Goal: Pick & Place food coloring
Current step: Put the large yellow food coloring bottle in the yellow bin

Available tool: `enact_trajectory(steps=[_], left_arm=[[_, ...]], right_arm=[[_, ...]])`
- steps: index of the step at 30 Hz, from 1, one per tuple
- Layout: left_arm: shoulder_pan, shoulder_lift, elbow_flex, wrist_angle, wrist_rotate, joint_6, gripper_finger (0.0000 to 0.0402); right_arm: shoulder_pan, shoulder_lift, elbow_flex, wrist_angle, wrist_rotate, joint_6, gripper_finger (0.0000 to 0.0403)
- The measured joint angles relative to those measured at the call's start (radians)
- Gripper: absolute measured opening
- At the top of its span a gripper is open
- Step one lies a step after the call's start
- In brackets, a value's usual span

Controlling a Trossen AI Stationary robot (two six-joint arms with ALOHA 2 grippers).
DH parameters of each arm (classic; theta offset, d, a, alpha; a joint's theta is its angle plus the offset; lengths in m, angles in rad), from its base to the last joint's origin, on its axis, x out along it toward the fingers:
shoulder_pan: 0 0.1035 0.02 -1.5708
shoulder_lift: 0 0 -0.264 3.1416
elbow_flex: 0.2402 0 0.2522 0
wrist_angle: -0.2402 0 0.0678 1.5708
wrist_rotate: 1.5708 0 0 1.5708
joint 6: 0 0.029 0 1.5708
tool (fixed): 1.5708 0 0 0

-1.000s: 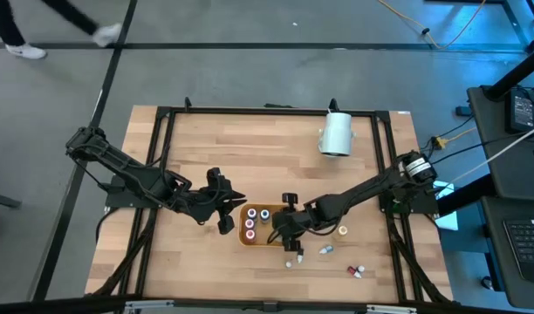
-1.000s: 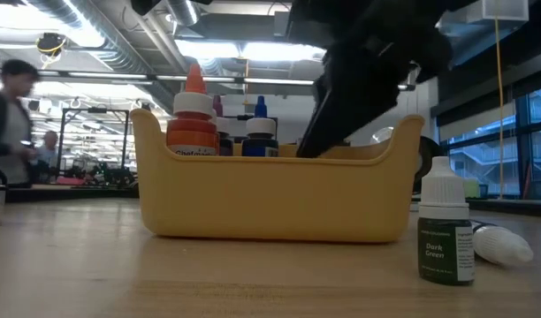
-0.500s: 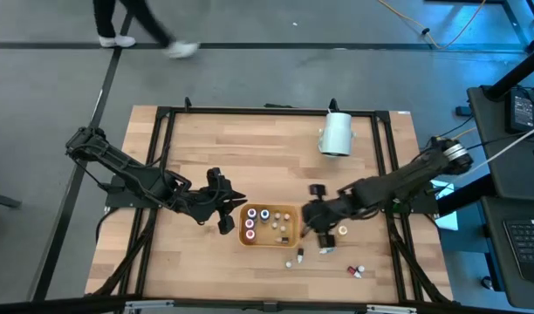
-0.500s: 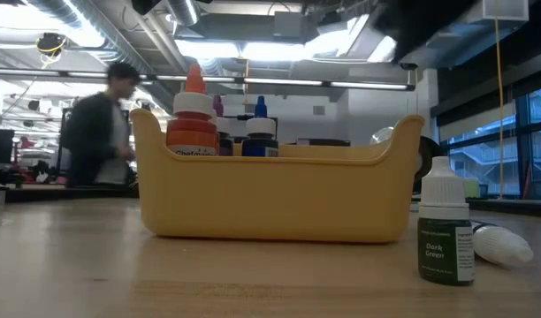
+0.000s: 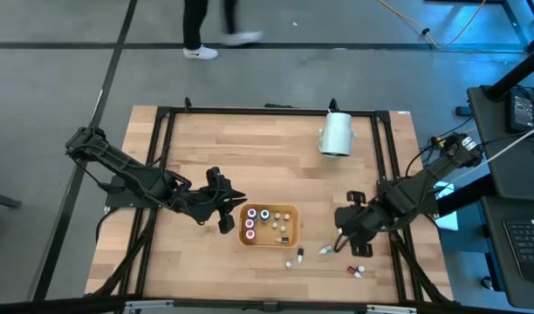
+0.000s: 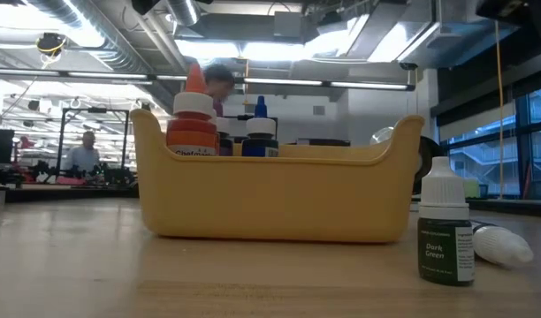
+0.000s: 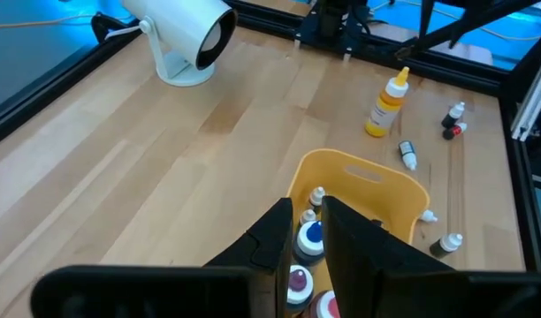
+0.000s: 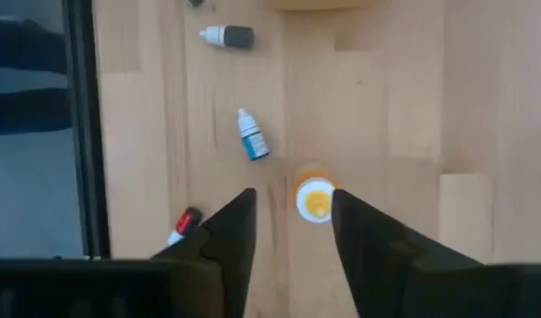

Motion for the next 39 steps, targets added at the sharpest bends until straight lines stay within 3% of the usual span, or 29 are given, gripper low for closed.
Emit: enact_trajectory(steps=[6, 9, 15, 25, 33, 39], left_arm=[[0.0, 0.0, 0.0, 0.0, -0.007, 0.0, 0.0059], [0.0, 0.0, 0.0, 0.0, -0.006, 0.0, 0.0059], [0.0, 0.0, 0.0, 0.0, -0.006, 0.0, 0.0059], [0.0, 0.0, 0.0, 0.0, -0.005, 0.0, 0.0059], [0.0, 0.0, 0.0, -0.001, -0.006, 0.0, 0.0059], [0.0, 0.0, 0.0, -0.001, -0.006, 0.0, 0.0059]], right_arm=[[0.042, 0.002, -0.024, 0.01, 0.132, 0.039, 0.0235], [0.061, 0.002, -0.067, 0.034, 0.127, 0.066, 0.0268], [0.067, 0.003, -0.216, 0.075, 0.1, 0.168, 0.0286], [0.066, 0.003, -0.345, 0.303, 0.1, 0.139, 0.0247], [0.066, 0.002, -0.357, 0.301, 0.107, 0.134, 0.012], [0.066, 0.001, -0.328, 0.238, 0.098, 0.122, 0.0118]])
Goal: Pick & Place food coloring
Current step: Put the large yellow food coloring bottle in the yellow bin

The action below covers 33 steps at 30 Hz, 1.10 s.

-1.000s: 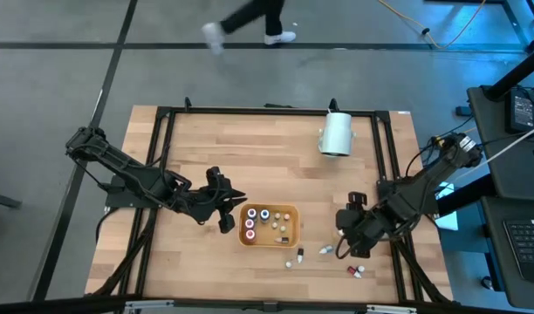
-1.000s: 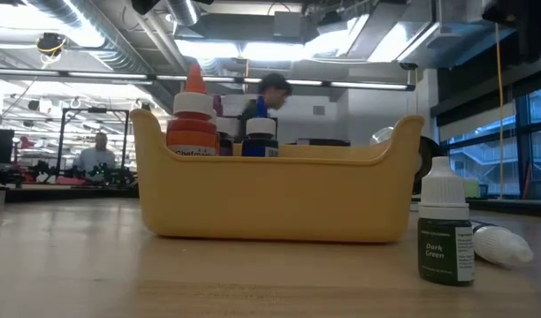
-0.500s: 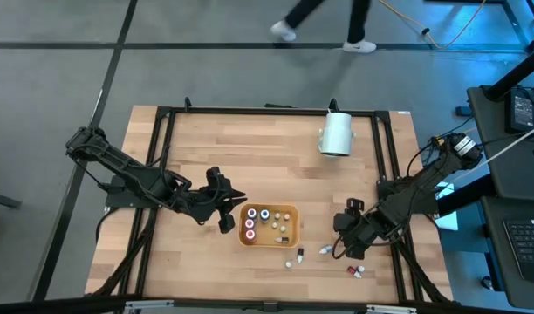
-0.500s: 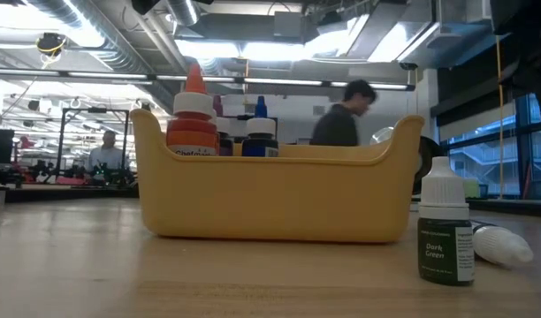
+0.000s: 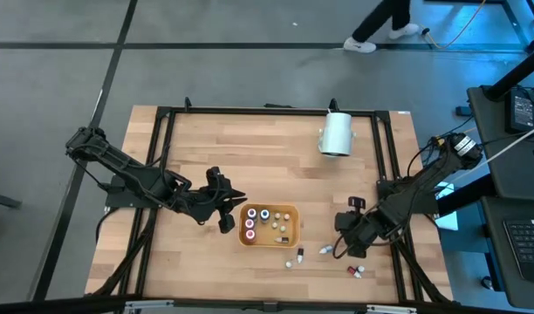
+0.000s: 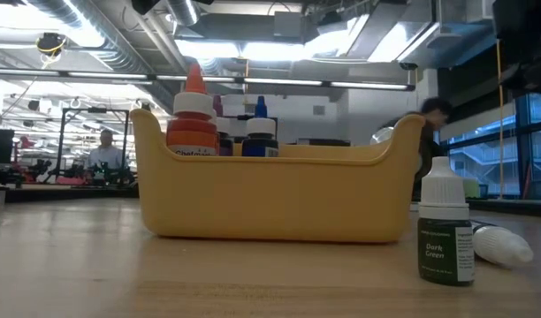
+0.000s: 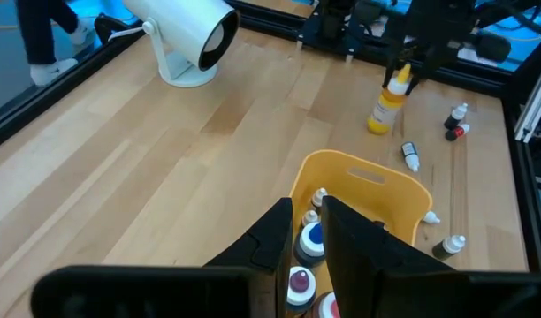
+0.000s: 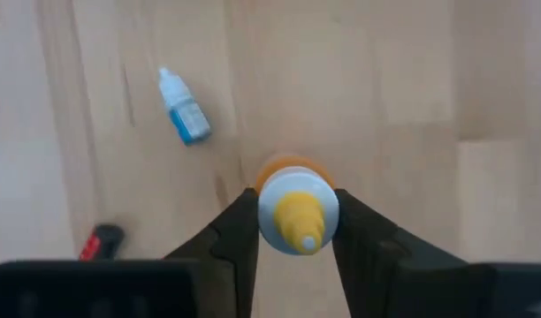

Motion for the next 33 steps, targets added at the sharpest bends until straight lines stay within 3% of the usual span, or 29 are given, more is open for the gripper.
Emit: enact_trajectory(steps=[6, 9, 17, 22, 28, 33], left_arm=[[0.0, 0.0, 0.0, 0.0, 0.0, 0.0, 0.0059], [0.0, 0.0, 0.0, 0.0, -0.001, 0.0, 0.0059], [0.0, 0.0, 0.0, -0.004, 0.0, 0.0, 0.0059], [0.0, 0.0, 0.0, -0.004, 0.052, -0.004, 0.0059], [0.0, 0.0, 0.0, -0.005, 0.103, -0.026, 0.0059], [0.0, 0.0, 0.0, -0.007, 0.118, -0.026, 0.0059]], right_arm=[[-0.032, -0.002, 0.233, -0.27, 0.059, -0.011, 0.0118], [-0.067, -0.003, 0.361, -0.276, 0.12, -0.06, 0.0118], [-0.17, 0.013, 0.491, -0.067, 0.168, -0.323, 0.0118], [-0.21, 0.082, 0.491, 0.105, 0.103, -0.473, 0.0118], [-0.242, 0.2, 0.492, 0.262, 0.022, -0.539, 0.0118], [-0.268, 0.335, 0.59, 0.244, 0.001, -0.561, 0.0118]])
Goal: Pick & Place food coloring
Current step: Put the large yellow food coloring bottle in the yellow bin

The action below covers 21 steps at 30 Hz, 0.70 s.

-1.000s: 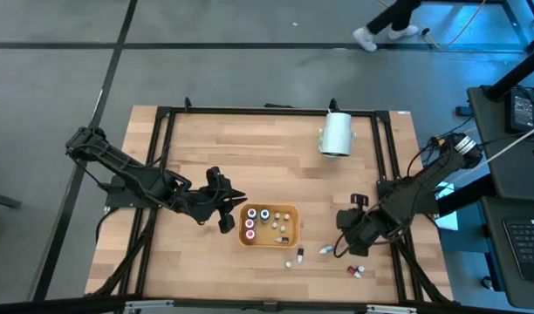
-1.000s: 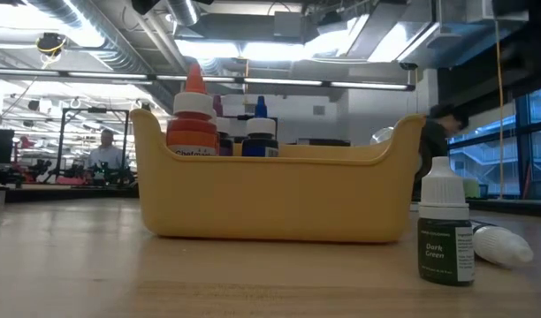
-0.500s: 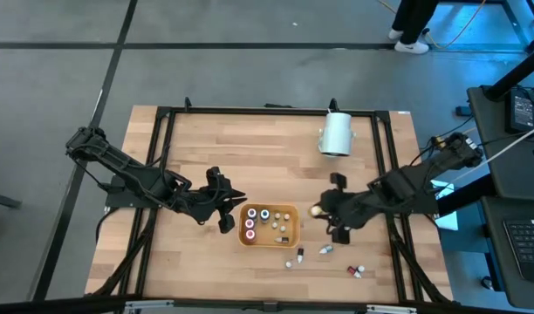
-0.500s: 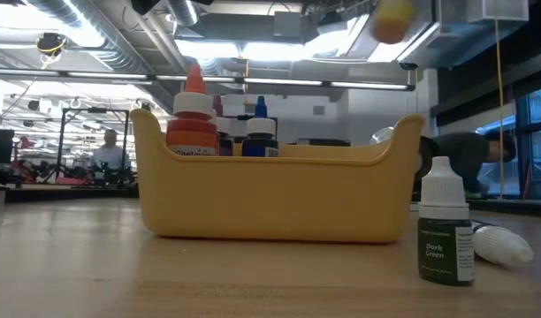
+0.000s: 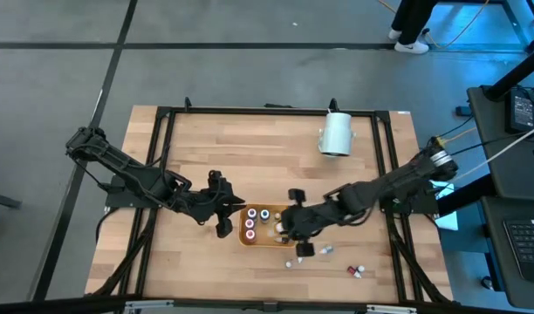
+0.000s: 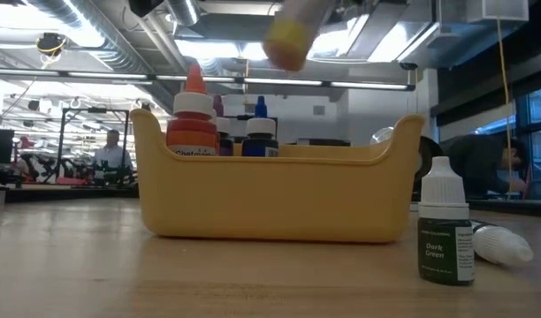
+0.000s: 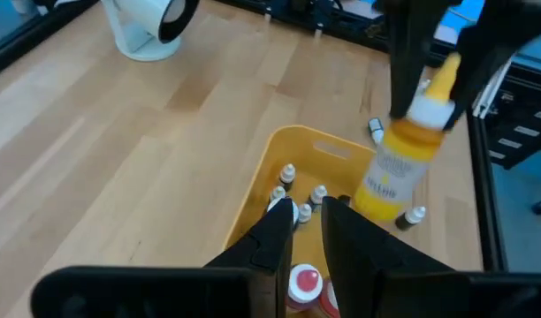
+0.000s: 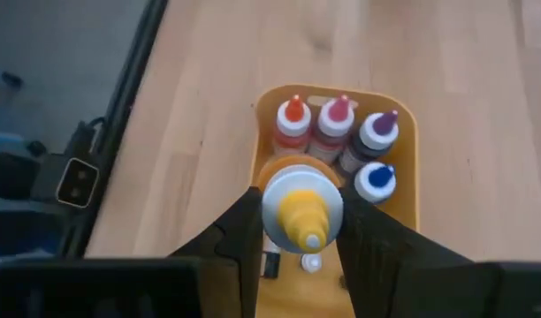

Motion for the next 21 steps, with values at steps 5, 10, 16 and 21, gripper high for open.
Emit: enact_trajectory(steps=[5, 10, 16, 21], left_arm=[[0.0, 0.0, 0.0, 0.0, 0.058, 0.0, 0.0059], [0.0, 0.0, 0.0, 0.0, 0.111, -0.01, 0.0059], [0.0, 0.0, 0.0, 0.0, 0.122, -0.011, 0.0059], [0.0, 0.0, 0.0, 0.0, 0.122, -0.009, 0.0059]], right_arm=[[-0.017, 0.141, 0.151, -0.151, -0.007, -0.009, 0.0118], [-0.037, 0.249, 0.222, -0.191, 0.004, -0.001, 0.0118], [-0.06, 0.332, 0.26, -0.192, -0.013, -0.001, 0.0118], [-0.068, 0.363, 0.261, -0.193, -0.018, 0.0, 0.0118]])
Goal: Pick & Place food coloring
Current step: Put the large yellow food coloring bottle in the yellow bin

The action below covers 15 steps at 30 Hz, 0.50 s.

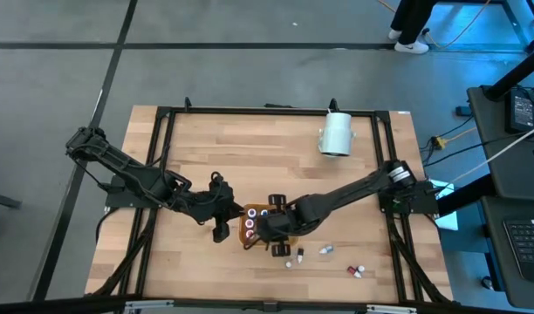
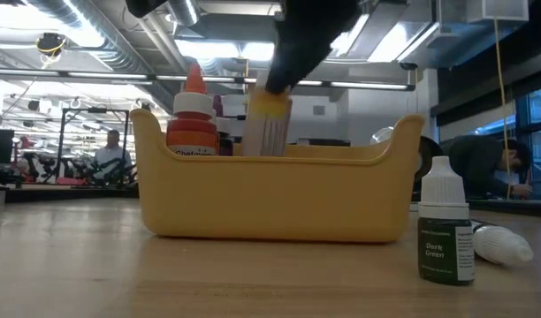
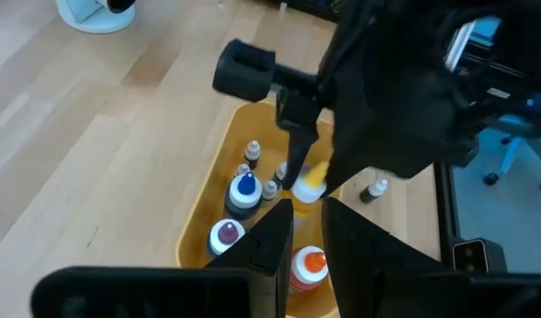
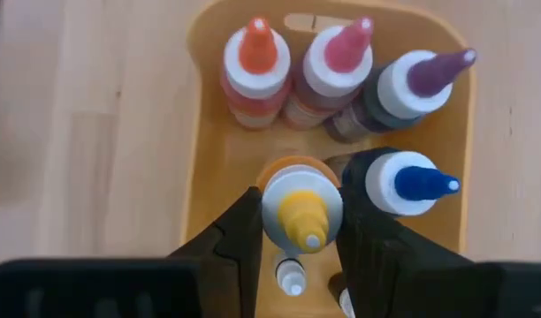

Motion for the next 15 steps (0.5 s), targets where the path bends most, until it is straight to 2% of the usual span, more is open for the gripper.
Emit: enact_trajectory(steps=[11, 15], left_arm=[[0.0, 0.0, 0.0, 0.0, 0.0, 0.007, 0.0059], [0.0, 0.0, 0.0, 0.0, 0.006, 0.009, 0.0059]], right_arm=[[0.001, 0.07, 0.003, 0.024, 0.004, -0.005, 0.0119], [0.001, 0.073, 0.003, 0.033, 0.015, -0.007, 0.0163]])
